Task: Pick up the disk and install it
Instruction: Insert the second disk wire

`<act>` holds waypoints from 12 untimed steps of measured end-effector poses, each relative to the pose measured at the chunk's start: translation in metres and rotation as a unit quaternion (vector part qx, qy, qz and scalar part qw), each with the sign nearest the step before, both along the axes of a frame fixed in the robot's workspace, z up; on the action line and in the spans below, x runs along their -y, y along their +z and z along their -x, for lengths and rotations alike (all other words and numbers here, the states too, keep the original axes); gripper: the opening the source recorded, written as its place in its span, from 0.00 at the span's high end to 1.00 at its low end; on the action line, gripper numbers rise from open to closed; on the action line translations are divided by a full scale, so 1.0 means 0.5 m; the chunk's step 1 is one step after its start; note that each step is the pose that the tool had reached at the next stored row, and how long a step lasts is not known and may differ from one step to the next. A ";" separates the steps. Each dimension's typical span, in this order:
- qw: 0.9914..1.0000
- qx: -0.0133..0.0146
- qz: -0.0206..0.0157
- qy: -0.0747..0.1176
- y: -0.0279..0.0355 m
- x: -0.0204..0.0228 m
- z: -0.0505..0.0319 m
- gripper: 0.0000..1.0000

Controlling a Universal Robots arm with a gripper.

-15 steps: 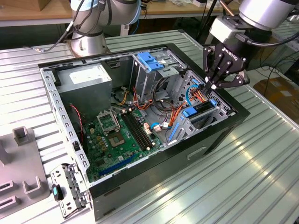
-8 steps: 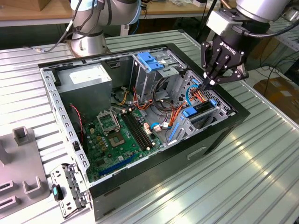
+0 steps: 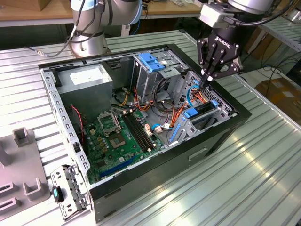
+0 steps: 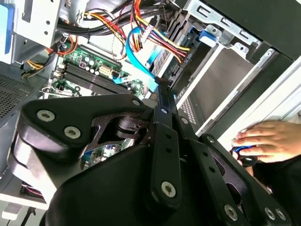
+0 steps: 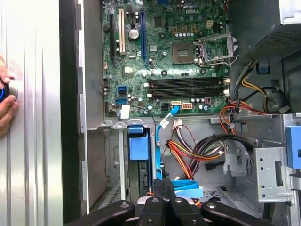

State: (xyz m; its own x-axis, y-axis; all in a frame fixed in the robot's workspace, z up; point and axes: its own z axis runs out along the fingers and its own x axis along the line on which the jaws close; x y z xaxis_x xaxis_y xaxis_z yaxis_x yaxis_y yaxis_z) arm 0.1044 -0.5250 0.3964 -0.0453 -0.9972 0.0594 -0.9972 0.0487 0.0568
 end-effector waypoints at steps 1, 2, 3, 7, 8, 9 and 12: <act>1.000 0.000 0.000 0.000 0.001 0.0002 0.000 0.89; 1.000 0.000 0.000 0.000 0.003 0.0001 0.000 0.89; 1.000 0.000 0.000 0.000 0.005 -0.0003 0.000 0.89; 1.000 0.000 0.001 0.000 0.004 -0.0117 0.000 0.89; 1.000 0.000 0.002 0.000 0.004 -0.0136 0.000 0.89; 1.000 0.000 0.004 0.000 0.003 -0.0144 0.000 0.89; 1.000 0.000 0.021 0.000 0.000 -0.0198 -0.001 0.75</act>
State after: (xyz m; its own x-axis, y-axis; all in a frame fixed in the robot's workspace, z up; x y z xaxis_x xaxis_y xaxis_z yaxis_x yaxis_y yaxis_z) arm 0.1049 -0.5151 0.3966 -0.0453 -0.9939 0.1004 -0.9972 0.0510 0.0552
